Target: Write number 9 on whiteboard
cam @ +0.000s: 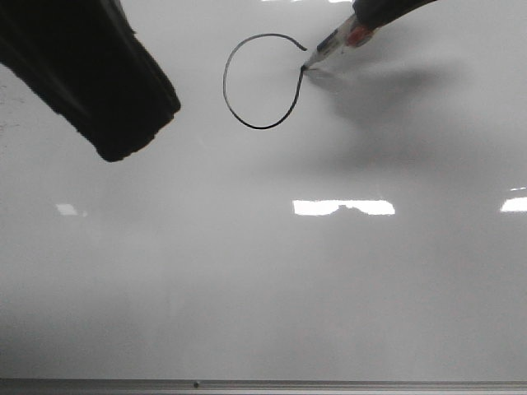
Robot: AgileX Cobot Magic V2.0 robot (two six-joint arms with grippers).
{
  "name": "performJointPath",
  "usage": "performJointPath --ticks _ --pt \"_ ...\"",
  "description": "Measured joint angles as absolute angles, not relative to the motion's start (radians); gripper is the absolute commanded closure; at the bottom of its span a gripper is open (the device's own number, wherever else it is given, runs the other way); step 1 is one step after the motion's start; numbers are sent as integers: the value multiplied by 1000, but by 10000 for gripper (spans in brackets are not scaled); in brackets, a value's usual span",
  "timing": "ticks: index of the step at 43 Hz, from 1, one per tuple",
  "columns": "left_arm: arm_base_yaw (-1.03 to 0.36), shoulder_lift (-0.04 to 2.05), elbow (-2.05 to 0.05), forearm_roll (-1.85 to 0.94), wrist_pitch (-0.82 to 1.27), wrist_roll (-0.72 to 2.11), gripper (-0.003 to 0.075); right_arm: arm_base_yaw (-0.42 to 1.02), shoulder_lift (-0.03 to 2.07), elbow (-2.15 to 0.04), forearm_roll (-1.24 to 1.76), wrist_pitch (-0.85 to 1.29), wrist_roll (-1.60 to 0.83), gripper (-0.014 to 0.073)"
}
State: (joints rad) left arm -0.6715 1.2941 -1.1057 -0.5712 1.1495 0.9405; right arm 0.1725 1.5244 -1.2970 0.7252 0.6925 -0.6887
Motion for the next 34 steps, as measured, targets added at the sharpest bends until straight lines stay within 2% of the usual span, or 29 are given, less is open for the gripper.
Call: performJointPath --ticks 34 --pt "-671 1294 -1106 -571 1150 940 739 173 1523 -1304 750 662 -686 652"
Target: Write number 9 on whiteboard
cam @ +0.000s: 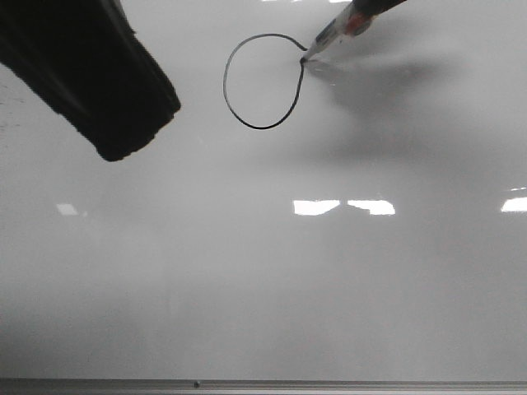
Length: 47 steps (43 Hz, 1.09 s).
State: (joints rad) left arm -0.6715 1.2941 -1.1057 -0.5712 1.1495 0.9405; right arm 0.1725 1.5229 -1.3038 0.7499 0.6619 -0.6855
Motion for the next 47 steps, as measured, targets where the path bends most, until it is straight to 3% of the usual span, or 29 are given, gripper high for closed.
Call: performJointPath --ticks 26,47 --pt "-671 1294 -1106 -571 1150 940 739 172 1547 -1300 761 682 -682 652" --pt "-671 1294 -1106 -572 1150 940 739 203 1574 -997 751 647 -680 652"
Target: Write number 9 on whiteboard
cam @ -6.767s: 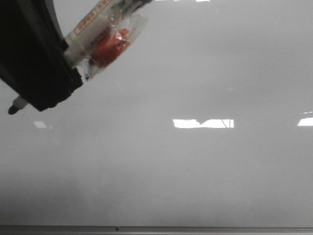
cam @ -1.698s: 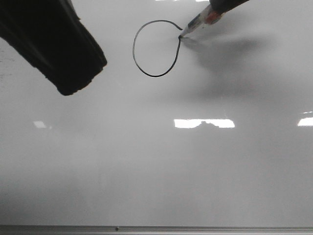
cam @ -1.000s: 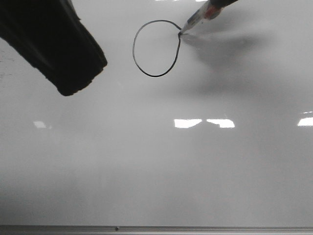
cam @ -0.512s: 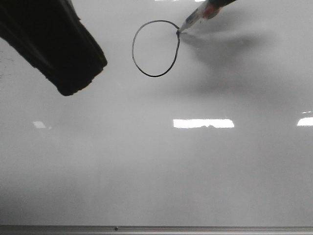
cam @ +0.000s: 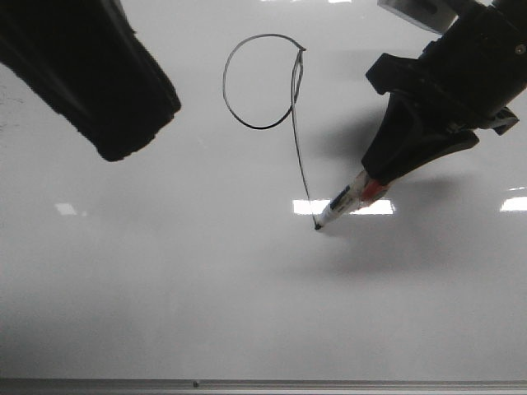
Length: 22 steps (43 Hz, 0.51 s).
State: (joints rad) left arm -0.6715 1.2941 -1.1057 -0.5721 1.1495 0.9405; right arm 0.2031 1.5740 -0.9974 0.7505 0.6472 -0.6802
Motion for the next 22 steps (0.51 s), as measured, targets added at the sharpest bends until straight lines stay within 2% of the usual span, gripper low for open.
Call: performJointPath --ticks 7,15,18,22 --pt "-671 1294 -1106 -572 1150 940 739 260 1531 -1044 734 707 -762 652" --pt "-671 1294 -1106 -574 1144 940 735 368 1459 -1182 764 1017 -914 652" --pt "-671 1294 -1106 -581 1142 940 689 392 1453 -1232 764 1124 -937 652" --pt "-671 1294 -1106 -586 1149 940 547 410 1451 -1269 764 1198 -950 652"
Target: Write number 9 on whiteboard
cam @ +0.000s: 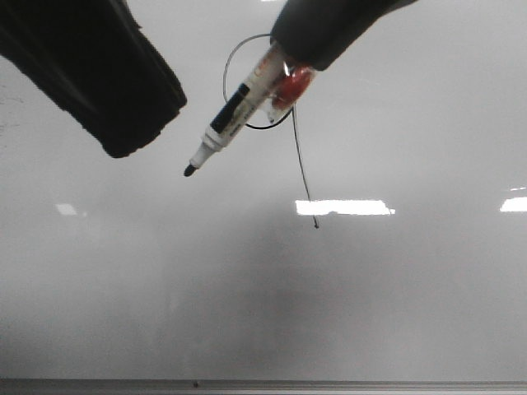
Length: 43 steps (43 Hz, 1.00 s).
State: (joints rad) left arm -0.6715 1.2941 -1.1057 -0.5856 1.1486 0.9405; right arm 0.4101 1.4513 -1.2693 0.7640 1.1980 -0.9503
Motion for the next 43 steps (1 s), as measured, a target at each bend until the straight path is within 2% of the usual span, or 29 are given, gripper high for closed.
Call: performJointPath --ticks 6,9,17,31,34,43 --pt "-671 1294 -1106 -596 1155 940 275 414 1451 -1288 764 1217 -957 652" --pt "-671 1294 -1106 -601 1141 940 225 414 1451 -1288 762 1220 -957 652" --pt "-671 1294 -1106 -605 1060 940 226 422 1451 -1288 766 1221 -959 652" --pt "-671 1294 -1106 -610 1001 940 242 526 1450 -1288 772 1222 -959 652" --pt "-671 1294 -1106 -612 1007 940 291 531 1450 -1288 772 1223 -959 652" --pt "-671 1294 -1106 -612 1031 940 524 531 1449 -1288 772 1223 -959 652"
